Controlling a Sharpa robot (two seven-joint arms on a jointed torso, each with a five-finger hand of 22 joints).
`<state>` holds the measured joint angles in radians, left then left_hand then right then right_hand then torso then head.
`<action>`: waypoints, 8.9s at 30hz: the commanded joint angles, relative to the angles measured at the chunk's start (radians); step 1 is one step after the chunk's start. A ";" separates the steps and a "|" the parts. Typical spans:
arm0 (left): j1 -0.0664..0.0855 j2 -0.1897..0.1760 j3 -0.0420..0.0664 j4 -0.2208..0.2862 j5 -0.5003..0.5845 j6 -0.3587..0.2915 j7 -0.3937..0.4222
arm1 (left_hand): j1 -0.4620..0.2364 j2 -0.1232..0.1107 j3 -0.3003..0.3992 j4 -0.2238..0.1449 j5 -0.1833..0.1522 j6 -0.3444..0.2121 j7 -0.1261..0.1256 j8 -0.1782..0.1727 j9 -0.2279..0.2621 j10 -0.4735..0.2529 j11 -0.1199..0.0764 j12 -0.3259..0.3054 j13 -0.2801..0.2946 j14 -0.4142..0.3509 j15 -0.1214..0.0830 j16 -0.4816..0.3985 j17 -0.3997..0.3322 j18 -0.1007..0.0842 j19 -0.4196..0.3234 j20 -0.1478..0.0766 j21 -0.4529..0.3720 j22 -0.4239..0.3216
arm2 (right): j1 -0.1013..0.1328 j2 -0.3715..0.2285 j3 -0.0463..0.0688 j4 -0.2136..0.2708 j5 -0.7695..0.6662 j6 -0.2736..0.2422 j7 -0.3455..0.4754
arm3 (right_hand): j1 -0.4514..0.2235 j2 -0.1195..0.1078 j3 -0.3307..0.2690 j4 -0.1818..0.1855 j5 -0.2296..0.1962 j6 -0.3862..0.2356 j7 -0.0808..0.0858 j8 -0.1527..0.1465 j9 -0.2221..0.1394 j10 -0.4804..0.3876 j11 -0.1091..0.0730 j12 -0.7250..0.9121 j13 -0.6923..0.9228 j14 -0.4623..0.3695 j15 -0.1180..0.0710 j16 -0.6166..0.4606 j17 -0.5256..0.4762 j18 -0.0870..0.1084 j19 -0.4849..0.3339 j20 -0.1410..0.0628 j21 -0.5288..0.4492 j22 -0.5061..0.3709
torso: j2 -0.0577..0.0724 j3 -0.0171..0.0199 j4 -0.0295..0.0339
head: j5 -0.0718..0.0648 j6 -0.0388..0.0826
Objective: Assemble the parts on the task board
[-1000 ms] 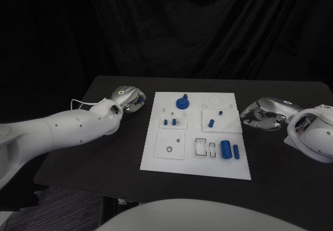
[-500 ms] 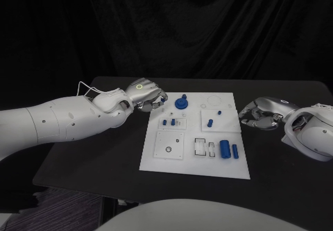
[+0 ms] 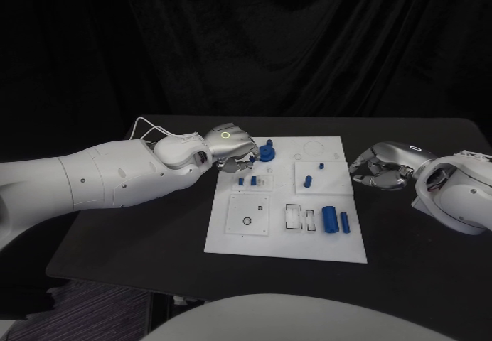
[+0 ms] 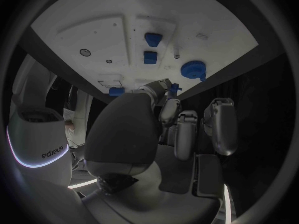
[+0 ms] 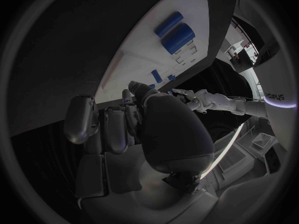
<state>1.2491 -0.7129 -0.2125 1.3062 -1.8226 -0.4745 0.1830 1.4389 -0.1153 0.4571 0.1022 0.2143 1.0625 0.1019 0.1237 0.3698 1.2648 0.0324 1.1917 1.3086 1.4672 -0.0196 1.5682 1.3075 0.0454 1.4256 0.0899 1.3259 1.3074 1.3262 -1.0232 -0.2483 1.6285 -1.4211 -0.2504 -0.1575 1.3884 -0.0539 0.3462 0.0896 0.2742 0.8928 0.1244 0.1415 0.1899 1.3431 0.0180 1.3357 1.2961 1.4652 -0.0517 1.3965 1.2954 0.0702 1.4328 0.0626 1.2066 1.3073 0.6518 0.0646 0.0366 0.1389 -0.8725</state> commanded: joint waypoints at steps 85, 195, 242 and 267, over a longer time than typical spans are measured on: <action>-0.038 0.082 0.001 -0.136 -0.054 0.043 0.001 | 0.005 0.021 -0.042 -0.022 0.025 -0.028 0.007 -0.004 0.126 -0.018 0.009 -0.017 0.019 0.104 0.008 0.003 0.263 0.014 -0.012 0.005 -0.009 0.185 | -0.002 0.008 0.001 -0.007 -0.002 0.026 -0.007 | -0.006 -0.002 -0.007 0.008 -0.014 0.011 -0.002 0.008 0.001 -0.002 0.009 -0.004 -0.002 0.023 0.010 -0.006 -0.004 0.009 -0.006 0.003 -0.011 0.158 | 0.000 0.0003 0.0004 | -0.011 0.000; -0.054 0.099 0.001 -0.155 -0.072 0.069 -0.040 | -0.024 0.031 -0.073 -0.010 -0.051 -0.072 0.001 -0.046 0.117 -0.043 0.006 -0.043 0.008 0.091 0.008 -0.008 0.246 0.024 -0.043 0.008 -0.056 0.172 | -0.004 0.020 0.001 -0.014 0.018 0.060 -0.018 | -0.007 -0.001 -0.011 0.010 -0.024 0.012 -0.001 0.009 0.000 -0.002 0.011 -0.003 -0.003 0.022 0.012 -0.008 -0.007 0.010 -0.007 0.005 -0.014 0.157 | 0.000 0.0003 0.0003 | -0.013 0.000; -0.041 -0.173 0.000 0.045 1.763 0.437 0.579 | -0.283 0.160 -0.597 0.191 -0.158 -0.789 -0.101 -0.091 -0.323 -1.204 -0.059 -1.098 -1.209 -1.467 0.068 -1.568 -1.307 0.117 -1.376 0.050 -1.293 -0.914 | 0.124 0.057 0.001 -0.023 -0.078 -0.012 0.035 | 0.034 -0.066 0.049 0.006 0.030 -0.017 0.044 0.005 -0.002 -0.668 0.091 -0.700 -0.618 -0.120 0.083 -0.152 -0.205 0.060 -0.166 0.063 -0.342 0.079 | 0.000 -0.0045 0.0052 | 0.007 0.000; -0.094 -0.258 0.000 0.192 1.779 0.511 0.651 | -0.201 0.257 -0.687 0.189 -0.096 -0.798 -0.156 -0.092 -0.338 -1.209 -0.028 -1.060 -1.277 -1.467 0.083 -1.568 -1.307 0.128 -1.380 0.079 -1.294 -1.030 | 0.027 0.211 0.001 -0.175 -0.185 0.020 0.069 | 0.032 -0.089 0.036 -0.027 0.026 -0.062 0.015 -0.042 -0.020 -0.633 0.120 -0.875 -0.862 -0.101 0.105 -0.104 -0.175 0.052 -0.128 0.091 -0.278 0.101 | 0.001 -0.0453 0.0634 | -0.162 0.000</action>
<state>1.1572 -0.9694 -0.2131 1.4906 -0.0352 0.0187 0.6736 1.2366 0.1356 -0.2260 0.2910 0.1159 0.2614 -0.0471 0.0357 0.0332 0.0563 0.0000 0.1277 0.0321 -0.0011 0.0567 0.0035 0.0010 0.1627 0.0471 0.1617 0.0344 0.2778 1.3558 -0.8134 -0.2478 1.4562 -1.5835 -0.2380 -0.0981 1.4186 -0.1348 0.3849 0.0674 0.2967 0.8300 0.1438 0.1034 0.1716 0.7024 0.1374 0.4656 0.4338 1.3591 0.0528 1.2898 1.1202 0.1175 1.2995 0.1535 0.9264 1.3074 0.6467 0.0244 0.0980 -0.0130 -0.8725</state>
